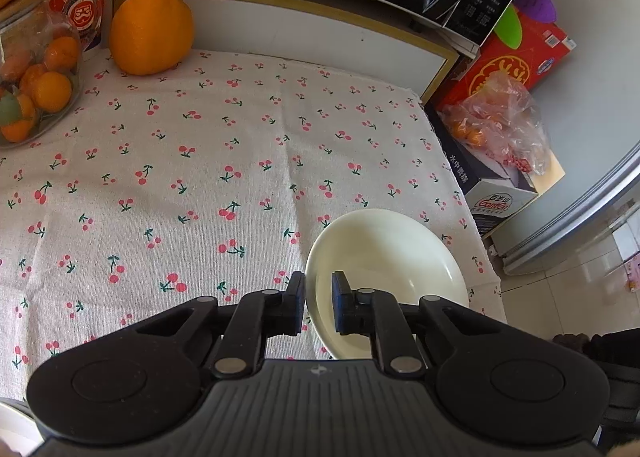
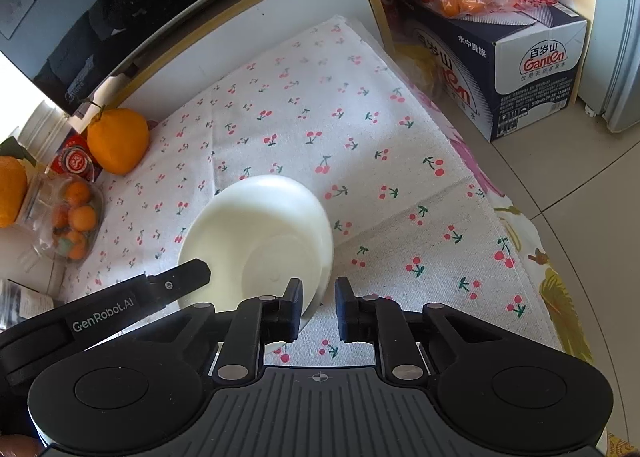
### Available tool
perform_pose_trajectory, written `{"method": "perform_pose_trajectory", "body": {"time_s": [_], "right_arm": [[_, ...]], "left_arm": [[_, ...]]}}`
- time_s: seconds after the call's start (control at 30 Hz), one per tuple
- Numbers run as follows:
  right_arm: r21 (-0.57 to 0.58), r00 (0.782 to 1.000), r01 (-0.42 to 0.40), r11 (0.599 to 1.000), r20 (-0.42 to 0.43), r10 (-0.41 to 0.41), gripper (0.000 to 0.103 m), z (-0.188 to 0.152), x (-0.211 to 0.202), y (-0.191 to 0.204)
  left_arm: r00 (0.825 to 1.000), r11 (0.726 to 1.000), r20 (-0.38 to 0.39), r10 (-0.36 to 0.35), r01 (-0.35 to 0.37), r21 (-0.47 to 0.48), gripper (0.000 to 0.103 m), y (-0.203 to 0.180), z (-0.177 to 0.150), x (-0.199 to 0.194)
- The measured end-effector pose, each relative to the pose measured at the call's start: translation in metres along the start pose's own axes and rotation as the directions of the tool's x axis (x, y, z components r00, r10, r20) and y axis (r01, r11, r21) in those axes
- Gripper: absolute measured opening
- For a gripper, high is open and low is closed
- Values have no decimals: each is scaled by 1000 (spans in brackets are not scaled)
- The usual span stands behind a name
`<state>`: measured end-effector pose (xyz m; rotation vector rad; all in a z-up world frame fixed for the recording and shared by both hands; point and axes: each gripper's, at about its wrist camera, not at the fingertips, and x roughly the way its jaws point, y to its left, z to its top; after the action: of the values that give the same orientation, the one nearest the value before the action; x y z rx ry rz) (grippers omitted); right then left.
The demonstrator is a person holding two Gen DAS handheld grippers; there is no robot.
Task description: Organize plates and bowls
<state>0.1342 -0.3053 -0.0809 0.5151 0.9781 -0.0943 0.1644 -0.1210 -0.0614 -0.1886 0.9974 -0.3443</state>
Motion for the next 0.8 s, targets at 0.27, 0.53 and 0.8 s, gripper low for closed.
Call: {"method": "perform_pose_trajectory", "body": {"time_s": [0.27, 0.53, 0.8], "right_arm": [[0, 1000, 5, 1000, 10, -5, 11, 0, -2, 2], [-5, 999, -8, 1000, 44, 8, 12, -1, -14, 4], [-37, 996, -31, 999, 84, 34, 13, -5, -31, 11]], "left_arm": [[1000, 1000, 1, 12, -12, 14, 6, -1, 0, 2], [999, 999, 28, -29, 29, -14, 6, 2, -2, -11], [996, 998, 62, -61, 62, -30, 6, 4, -3, -31]]}}
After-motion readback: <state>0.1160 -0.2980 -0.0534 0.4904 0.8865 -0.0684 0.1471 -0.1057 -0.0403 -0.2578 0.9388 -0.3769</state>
